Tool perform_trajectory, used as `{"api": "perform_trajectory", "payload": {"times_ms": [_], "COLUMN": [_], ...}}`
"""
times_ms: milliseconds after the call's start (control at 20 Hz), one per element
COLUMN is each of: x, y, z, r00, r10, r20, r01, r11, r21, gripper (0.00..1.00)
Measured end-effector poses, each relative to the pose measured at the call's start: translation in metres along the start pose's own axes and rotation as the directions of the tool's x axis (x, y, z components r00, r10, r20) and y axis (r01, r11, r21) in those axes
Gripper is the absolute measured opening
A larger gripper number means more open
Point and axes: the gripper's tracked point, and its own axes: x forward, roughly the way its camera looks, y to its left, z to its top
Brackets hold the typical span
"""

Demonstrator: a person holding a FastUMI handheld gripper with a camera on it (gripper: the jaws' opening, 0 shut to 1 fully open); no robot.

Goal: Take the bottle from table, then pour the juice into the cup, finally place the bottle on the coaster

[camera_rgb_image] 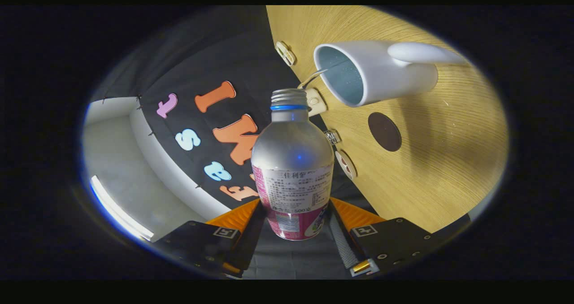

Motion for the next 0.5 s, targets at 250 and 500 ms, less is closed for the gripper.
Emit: {"api": "perform_trajectory", "payload": {"times_ms": [250,500], "x": [0.0003,-0.0011], "y": [-0.0011,0.002], "z": [-0.0004,0.0009], "r00": [1.0,1.0], "r10": [0.001,0.009], "r20": [-0.003,0.006], "r01": [-0.001,-0.01], "r11": [1.0,0.999], "r21": [0.032,0.041], "gripper": [0.77,0.77]}}
